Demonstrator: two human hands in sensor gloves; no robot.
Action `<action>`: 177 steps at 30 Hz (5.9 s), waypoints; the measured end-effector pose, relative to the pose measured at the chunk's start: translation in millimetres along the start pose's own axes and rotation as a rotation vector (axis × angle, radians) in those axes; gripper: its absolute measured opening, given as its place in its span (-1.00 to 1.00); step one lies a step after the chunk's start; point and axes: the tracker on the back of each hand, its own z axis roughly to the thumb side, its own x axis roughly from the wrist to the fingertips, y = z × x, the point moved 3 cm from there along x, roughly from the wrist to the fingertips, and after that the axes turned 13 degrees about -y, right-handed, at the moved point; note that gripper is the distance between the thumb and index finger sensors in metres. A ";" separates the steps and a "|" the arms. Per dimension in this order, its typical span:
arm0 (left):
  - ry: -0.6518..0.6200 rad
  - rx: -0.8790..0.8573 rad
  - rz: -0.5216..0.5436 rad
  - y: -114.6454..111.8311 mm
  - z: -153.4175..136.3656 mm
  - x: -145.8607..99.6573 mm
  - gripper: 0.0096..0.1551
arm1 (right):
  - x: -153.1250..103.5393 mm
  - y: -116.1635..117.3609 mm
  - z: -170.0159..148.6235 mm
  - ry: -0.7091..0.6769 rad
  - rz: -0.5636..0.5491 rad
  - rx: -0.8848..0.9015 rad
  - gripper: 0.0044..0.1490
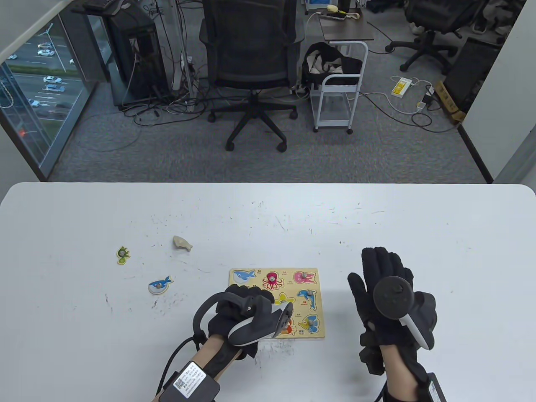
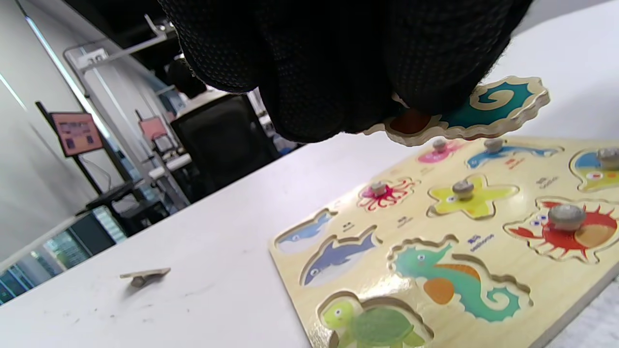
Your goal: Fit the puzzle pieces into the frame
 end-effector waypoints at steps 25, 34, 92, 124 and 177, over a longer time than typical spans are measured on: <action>-0.017 0.093 -0.164 -59.4 28.5 36.1 -0.49 | 2.8 7.0 5.2 -0.051 0.043 0.021 -0.13; -0.014 0.096 -0.150 -53.9 27.0 32.9 -0.49 | 3.1 8.5 6.6 -0.051 0.057 0.015 -0.13; 0.613 -0.356 -0.240 -109.1 -209.2 -50.9 -0.29 | 5.8 14.4 1.4 -0.034 0.075 0.033 -0.16; 0.642 -0.260 -0.313 -176.9 -200.4 -24.5 -0.48 | 7.9 17.6 -0.4 -0.015 0.102 0.035 -0.18; 0.289 -0.079 -0.061 -72.4 -89.6 77.3 -0.55 | 7.7 17.3 -4.6 -0.017 0.085 0.043 -0.18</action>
